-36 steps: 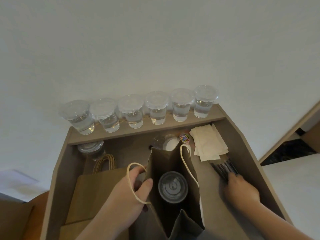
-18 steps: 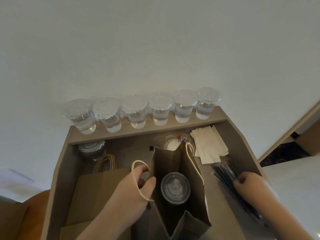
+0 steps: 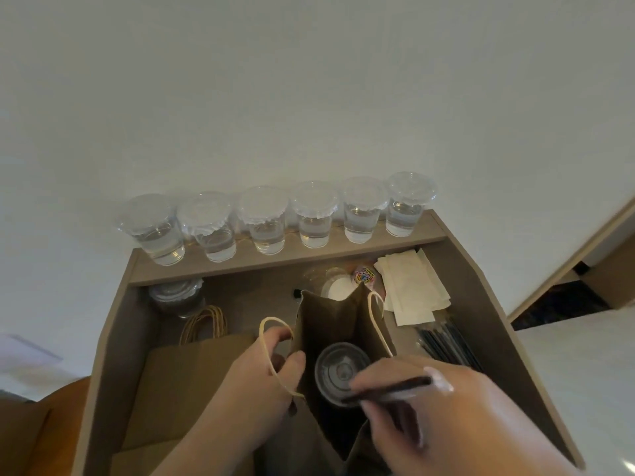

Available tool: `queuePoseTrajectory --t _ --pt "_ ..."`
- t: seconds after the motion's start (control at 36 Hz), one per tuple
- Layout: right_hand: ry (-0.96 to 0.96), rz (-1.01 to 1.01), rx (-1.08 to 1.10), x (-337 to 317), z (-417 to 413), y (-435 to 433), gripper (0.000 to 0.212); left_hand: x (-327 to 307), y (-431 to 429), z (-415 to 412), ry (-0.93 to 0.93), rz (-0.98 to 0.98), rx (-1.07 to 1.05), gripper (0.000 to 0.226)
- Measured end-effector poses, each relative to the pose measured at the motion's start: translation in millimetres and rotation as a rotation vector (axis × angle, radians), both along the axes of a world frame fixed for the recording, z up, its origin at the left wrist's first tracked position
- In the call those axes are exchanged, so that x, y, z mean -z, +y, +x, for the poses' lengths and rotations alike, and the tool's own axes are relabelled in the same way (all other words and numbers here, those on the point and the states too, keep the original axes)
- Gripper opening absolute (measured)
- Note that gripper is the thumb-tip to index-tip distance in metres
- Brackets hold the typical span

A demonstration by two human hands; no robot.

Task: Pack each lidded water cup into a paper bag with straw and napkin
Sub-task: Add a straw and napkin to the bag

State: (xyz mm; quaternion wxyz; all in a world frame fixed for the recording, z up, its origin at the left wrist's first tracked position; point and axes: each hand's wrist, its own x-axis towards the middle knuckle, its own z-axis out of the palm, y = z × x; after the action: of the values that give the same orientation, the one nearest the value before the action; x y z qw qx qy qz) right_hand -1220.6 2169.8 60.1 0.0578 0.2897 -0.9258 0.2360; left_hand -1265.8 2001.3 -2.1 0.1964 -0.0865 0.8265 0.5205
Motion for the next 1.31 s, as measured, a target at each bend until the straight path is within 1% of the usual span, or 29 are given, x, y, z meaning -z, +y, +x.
queuePoseTrajectory --t 0.03,0.06,0.08,0.11,0.14,0.17,0.19,0.25,0.28,0.31,0.39,0.44,0.53,0.58,0.64,0.69,0.75,0.78,0.83,0.86,0.89,1.0,1.06,1.11,1.19,1.22,1.25,1.31 --pt "-0.145 0.044 -0.051 -26 5 45 0.041 0 0 0 -0.004 -0.003 -0.005 0.023" --pt "-0.255 0.011 0.032 -29 1 61 0.047 0 -1 1 0.001 -0.009 -0.006 0.02" --pt "-0.254 0.101 0.077 -26 1 66 0.052 0 -2 1 0.007 -0.016 -0.004 0.018" --pt "-0.21 0.142 0.051 -24 -5 78 0.055 0 -3 1 0.007 -0.021 -0.003 0.017" --pt "-0.261 0.154 0.02 -23 -8 80 0.057 0 -3 1 0.004 -0.023 -0.004 0.018" --pt "-0.324 0.121 -0.02 -25 -7 78 0.056 0 -4 1 -0.002 -0.021 -0.006 0.019" --pt "-0.351 0.045 -0.01 -27 -8 81 0.052 -1 -4 1 -0.006 -0.021 -0.009 0.02" --pt "-0.324 -0.044 0.018 -32 -11 95 0.038 -2 -5 1 0.002 -0.028 -0.014 0.02" --pt "-0.34 -0.063 0.051 -35 -13 99 0.033 -4 -5 1 0.01 -0.033 -0.014 0.02" --pt "-0.318 -0.071 0.039 -32 -15 102 0.029 -5 -5 2 0.016 -0.036 -0.015 0.02" --pt "-0.326 -0.109 0.049 -23 -17 104 0.022 -11 -5 4 0.034 -0.038 -0.035 0.028" --pt "-0.335 -0.129 0.042 -17 -20 106 0.022 -14 -6 5 0.039 -0.055 -0.053 0.032" --pt "-0.319 -0.189 0.018 -7 -24 108 0.027 -16 -5 8 0.027 -0.07 -0.068 0.032" --pt "-0.254 -0.217 0.052 2 -27 112 0.027 -18 -2 10 0.023 -0.071 -0.087 0.031" --pt "-0.159 -0.237 0.148 8 -30 116 0.029 -20 1 11 0.022 -0.08 -0.109 0.03" --pt "-0.114 -0.292 0.285 17 -35 121 0.046 -21 4 12 0.024 -0.094 -0.131 0.029" --pt "-0.178 -0.3 0.383 28 -43 124 0.059 -20 5 12 0.018 -0.096 -0.16 0.03" --pt "-0.27 -0.28 0.399 35 -47 125 0.06 -19 6 12 0.011 -0.101 -0.169 0.03" --pt "-0.42 -0.305 0.364 46 -55 125 0.055 -20 10 11 0.001 -0.116 -0.173 0.029" --pt "-0.424 -0.323 0.322 48 -58 126 0.053 -21 12 11 0.005 -0.122 -0.177 0.03" --pt "-0.389 -0.327 0.28 49 -62 127 0.051 -22 15 11 0.017 -0.126 -0.188 0.031" --pt "-0.25 -0.364 0.17 37 -83 126 0.026 -28 20 13 0.129 -0.118 -0.257 0.042" --pt "-0.216 -0.331 0.136 31 -97 124 0.026 -31 24 14 0.121 -0.107 -0.227 0.047" --pt "-0.181 -0.299 0.09 24 -109 124 0.026 -32 29 16 0.066 -0.067 -0.186 0.051" --pt "-0.161 -0.28 0.022 12 -118 122 0.028 -35 33 22 0.03 -0.061 -0.201 0.059" --pt "-0.16 -0.277 0.006 9 -119 121 0.029 -35 32 23 0.029 -0.087 -0.203 0.069" --pt "-0.162 -0.271 -0.015 6 -119 119 0.029 -36 33 24 0.032 -0.102 -0.212 0.073" --pt "-0.195 -0.285 -0.098 1 -117 120 0.031 -32 34 24 0.046 -0.134 -0.205 0.066"
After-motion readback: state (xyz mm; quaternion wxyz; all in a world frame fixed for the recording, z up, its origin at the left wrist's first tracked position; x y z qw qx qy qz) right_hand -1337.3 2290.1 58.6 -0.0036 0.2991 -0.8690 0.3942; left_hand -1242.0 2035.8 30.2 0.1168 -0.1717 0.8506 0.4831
